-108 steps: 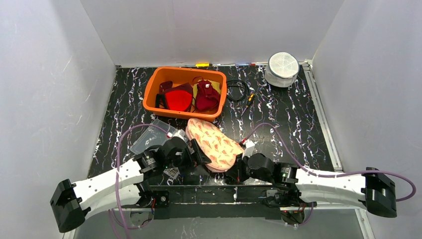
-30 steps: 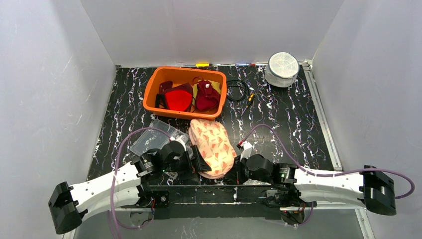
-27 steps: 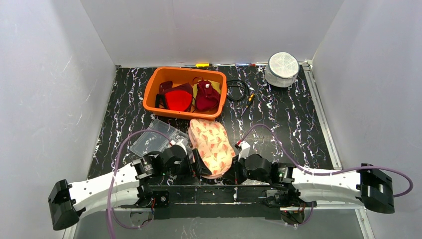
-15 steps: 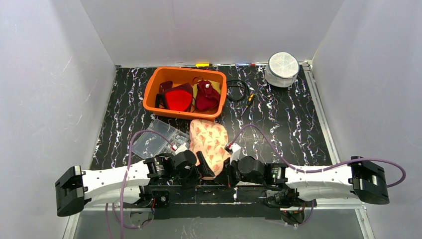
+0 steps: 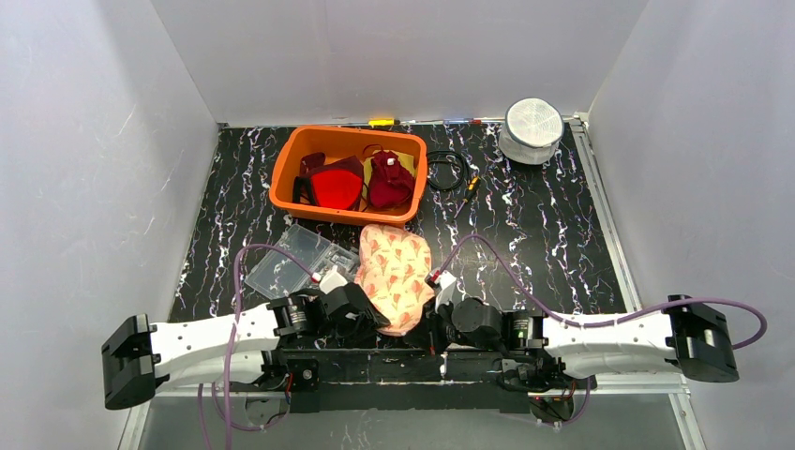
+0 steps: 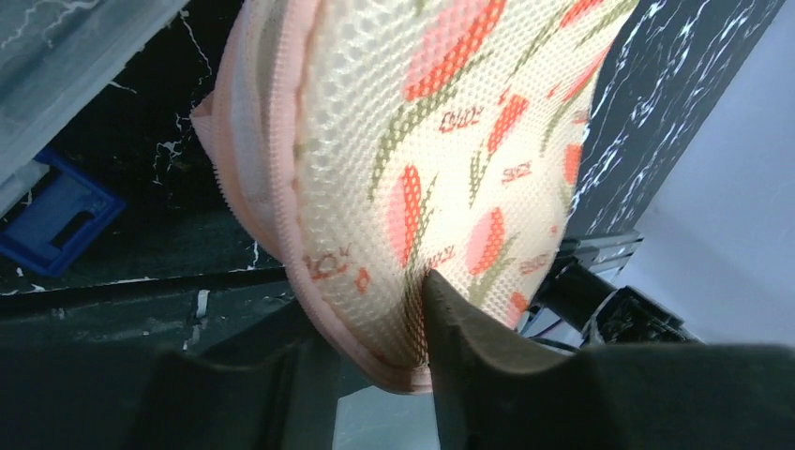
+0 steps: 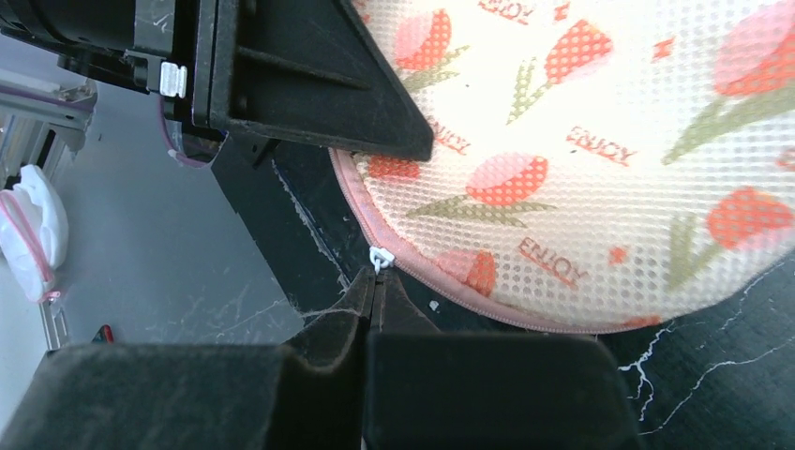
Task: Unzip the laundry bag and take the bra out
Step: Unzip the laundry bag at the center of the board.
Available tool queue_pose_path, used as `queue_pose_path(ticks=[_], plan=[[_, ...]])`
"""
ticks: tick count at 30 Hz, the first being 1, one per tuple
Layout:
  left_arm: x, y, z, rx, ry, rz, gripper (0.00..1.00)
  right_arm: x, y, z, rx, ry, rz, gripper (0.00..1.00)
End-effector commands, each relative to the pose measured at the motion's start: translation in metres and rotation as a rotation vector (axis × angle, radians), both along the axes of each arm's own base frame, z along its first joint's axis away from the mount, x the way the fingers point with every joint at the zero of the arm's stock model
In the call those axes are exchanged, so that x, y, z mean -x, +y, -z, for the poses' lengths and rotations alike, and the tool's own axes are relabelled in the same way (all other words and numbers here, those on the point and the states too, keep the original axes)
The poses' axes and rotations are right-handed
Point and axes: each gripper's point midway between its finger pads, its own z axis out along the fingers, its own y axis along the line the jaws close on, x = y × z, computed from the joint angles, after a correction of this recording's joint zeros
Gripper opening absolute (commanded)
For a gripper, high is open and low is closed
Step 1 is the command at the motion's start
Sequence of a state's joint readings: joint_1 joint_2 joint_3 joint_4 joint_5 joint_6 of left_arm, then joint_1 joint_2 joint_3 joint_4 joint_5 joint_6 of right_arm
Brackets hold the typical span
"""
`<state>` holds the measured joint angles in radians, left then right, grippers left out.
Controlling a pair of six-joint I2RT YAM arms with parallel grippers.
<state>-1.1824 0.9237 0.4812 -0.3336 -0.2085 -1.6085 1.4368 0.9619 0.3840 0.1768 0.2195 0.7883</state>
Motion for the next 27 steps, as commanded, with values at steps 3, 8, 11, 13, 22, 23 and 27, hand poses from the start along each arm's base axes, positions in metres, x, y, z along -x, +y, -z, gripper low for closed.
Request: queue_pose_path(ticks=[3,8,11,13,22,23,27], plan=[[-0.010,0.020,-0.002,-0.051,-0.059,-0.065,0.15,-0.005,0.003,-0.026,-0.054,-0.031,0.032,0.01],[-0.012,0.033,-0.004,-0.064,-0.078,-0.096,0.00,-0.008,-0.011,-0.023,-0.037,-0.031,0.063,0.01],[-0.013,0.038,-0.005,-0.064,-0.088,-0.105,0.00,-0.010,-0.021,-0.021,-0.027,-0.030,0.084,0.01],[-0.013,0.038,-0.006,-0.062,-0.097,-0.098,0.00,-0.012,-0.026,-0.020,-0.023,-0.031,0.101,0.01],[-0.013,-0.011,-0.011,0.037,-0.147,0.197,0.00,-0.022,-0.064,-0.004,0.042,-0.027,0.206,0.01],[-0.014,-0.018,-0.012,0.064,-0.142,0.231,0.00,-0.022,-0.066,-0.004,0.042,-0.026,0.207,0.01],[-0.023,-0.034,-0.012,0.110,-0.118,0.323,0.00,-0.020,-0.073,0.001,0.054,-0.016,0.205,0.01]])
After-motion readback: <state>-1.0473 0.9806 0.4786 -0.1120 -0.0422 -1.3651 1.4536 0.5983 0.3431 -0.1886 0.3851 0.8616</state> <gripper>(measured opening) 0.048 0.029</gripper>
